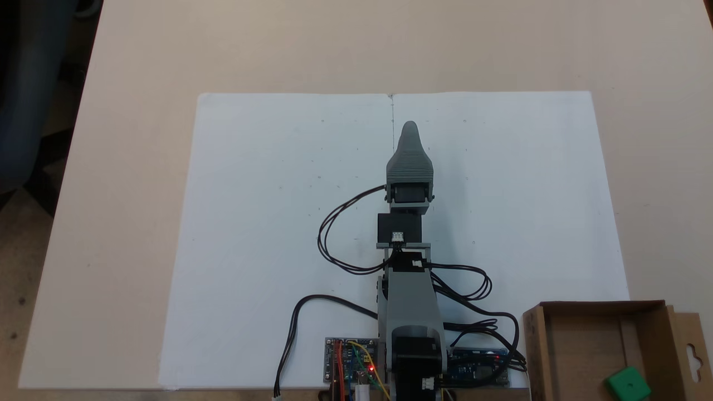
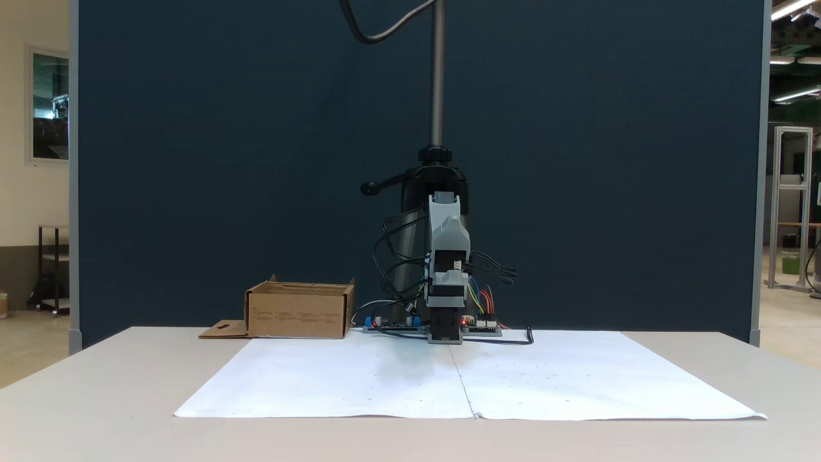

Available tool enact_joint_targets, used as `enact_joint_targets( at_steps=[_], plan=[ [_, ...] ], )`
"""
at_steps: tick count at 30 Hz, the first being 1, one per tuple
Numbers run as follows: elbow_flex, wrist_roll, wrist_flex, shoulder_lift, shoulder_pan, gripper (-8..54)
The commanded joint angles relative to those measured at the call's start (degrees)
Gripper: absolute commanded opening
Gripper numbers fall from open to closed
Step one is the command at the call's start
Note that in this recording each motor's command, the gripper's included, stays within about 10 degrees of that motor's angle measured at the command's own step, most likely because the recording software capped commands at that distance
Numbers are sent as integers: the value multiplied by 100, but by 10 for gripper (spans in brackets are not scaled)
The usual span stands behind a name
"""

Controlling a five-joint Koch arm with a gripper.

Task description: Grasp a green dice and put it in the bin.

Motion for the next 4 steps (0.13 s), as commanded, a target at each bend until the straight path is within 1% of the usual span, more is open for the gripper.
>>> enact_joint_targets(
  at_steps=[1,4],
  plan=[
    [378,-369,-536,633,79,447],
    [378,-369,-536,633,79,447]
  ],
)
